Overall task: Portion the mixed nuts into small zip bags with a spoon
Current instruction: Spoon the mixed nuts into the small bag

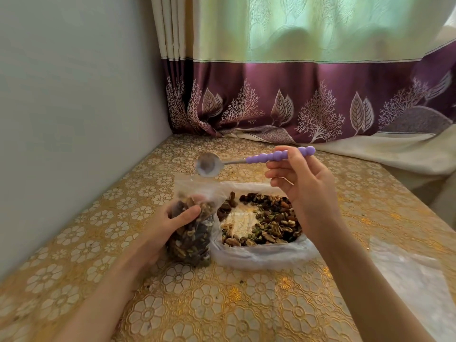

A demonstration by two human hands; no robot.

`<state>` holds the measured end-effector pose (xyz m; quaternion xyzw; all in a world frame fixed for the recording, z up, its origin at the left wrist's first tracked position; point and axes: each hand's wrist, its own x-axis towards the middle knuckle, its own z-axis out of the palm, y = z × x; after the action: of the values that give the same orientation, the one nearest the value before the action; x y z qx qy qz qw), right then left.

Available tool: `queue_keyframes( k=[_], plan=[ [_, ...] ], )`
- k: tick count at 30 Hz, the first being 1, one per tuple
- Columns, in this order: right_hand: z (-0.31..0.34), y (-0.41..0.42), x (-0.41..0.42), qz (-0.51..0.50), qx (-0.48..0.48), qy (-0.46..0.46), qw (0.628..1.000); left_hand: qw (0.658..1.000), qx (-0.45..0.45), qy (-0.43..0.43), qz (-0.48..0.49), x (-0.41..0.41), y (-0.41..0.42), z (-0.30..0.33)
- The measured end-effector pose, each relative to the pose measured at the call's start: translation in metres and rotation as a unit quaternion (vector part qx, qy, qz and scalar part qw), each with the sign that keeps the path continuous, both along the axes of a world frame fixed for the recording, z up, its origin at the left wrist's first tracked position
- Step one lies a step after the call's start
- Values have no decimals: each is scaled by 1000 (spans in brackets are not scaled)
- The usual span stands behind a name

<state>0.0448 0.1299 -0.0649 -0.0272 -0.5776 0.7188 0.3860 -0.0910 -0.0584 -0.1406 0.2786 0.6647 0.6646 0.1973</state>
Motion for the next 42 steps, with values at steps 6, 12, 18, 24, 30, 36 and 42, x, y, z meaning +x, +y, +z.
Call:
queue_keyframes(
  k=[6, 12, 18, 24, 30, 36, 42],
  plan=[
    [-4, 11, 0, -72, -48, 1, 996, 998, 54, -2, 43, -4, -4, 2],
    [-22, 25, -4, -122, 66, -121, 983, 993, 97, 1, 72, -9, -8, 2],
    [-36, 29, -10, -118, 115, -212, 963, 994, 81, 6, 79, -9, -8, 2],
    [-35, 27, -10, -96, 125, -239, 958, 995, 74, 3, 70, -7, -7, 3],
    [-34, 28, -10, -76, 128, -252, 956, 995, 75, 13, 65, -5, -6, 5],
    [-34, 29, -7, -25, 96, -282, 954, 995, 73, 15, 63, -5, -6, 5],
    [-41, 24, -12, -28, 26, -314, 949, 996, 66, 22, 61, -4, -5, 6]
  ],
)
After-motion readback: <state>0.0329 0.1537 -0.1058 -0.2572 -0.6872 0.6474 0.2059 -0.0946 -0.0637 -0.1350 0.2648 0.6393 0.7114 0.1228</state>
